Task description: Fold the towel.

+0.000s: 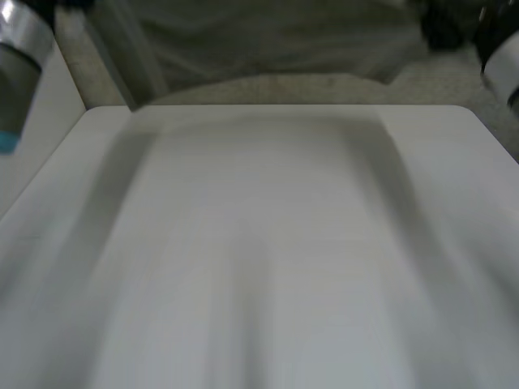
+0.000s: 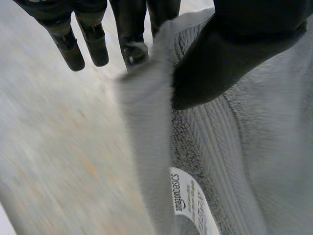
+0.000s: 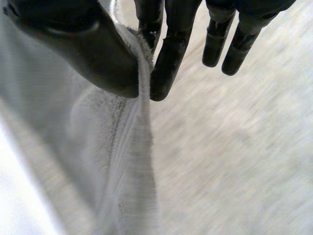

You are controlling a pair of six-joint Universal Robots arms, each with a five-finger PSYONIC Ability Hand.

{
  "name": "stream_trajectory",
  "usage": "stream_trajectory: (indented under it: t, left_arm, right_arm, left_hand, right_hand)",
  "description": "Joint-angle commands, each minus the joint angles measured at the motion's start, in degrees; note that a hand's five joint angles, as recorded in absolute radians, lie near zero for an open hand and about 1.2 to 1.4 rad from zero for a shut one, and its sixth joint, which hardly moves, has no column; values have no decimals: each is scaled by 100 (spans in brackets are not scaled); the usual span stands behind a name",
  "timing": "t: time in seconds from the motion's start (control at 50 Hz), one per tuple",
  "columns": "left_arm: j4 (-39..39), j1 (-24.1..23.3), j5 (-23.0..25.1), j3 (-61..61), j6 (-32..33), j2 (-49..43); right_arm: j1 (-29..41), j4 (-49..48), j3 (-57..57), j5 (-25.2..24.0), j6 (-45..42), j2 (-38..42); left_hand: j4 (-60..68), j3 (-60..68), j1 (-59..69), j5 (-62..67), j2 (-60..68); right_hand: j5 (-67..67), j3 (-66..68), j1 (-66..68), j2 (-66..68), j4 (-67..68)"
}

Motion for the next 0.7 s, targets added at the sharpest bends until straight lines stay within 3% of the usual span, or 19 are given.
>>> stream_trajectory:
  t: [0.02, 0.18, 0.28, 0.4, 0.46, 0.5, 0.58, 0.7]
  left_arm:
    - [382, 230, 333, -2098, 128, 30]
    - [874, 309, 395, -3856, 462, 21]
    - [804, 633, 719, -4978, 672, 502]
    - [382, 924, 1177, -5780, 725, 1779]
    - [30, 1223, 1353, -5886, 681, 2491]
    - [-232, 1477, 1493, -5842, 690, 2885]
    - [-321, 1636, 1590, -5684, 690, 2930]
    - [-295, 1470, 1564, -5027, 725, 2029]
  right_arm:
    - [-174, 655, 1535, -441, -32, -28]
    - [-279, 770, 2634, -618, -76, 183]
    - [-543, 964, 3093, -715, -339, 69]
    - [-1183, 2271, 3331, -1109, -911, -1484]
    - [-1369, 2449, 3296, -1268, -902, -1751]
    - [-1710, 2555, 3165, -1661, -884, -2075]
    - [-1853, 2555, 2970, -1945, -884, -2049]
    - [-1747, 2546, 2188, -1840, -990, -819]
  left_hand:
    - [-376, -331, 547, 289, 247]
    - [-376, -331, 547, 289, 247]
    - [-376, -331, 547, 289, 247]
    - [-376, -331, 547, 289, 247]
    - [-376, -331, 547, 289, 247]
    - [-376, -331, 547, 289, 247]
    - [-376, -331, 547, 289, 247]
    - [-376, -331, 547, 289, 247]
  right_hand:
    - [292, -301, 380, 436, -435]
    - [292, -301, 380, 436, -435]
    - [292, -301, 380, 436, -435]
    - [292, -301, 380, 436, -435]
    - [292, -301, 380, 436, -435]
    - [292, -301, 380, 436, -435]
    - [292, -301, 380, 436, -435]
    - [292, -301, 380, 436, -435]
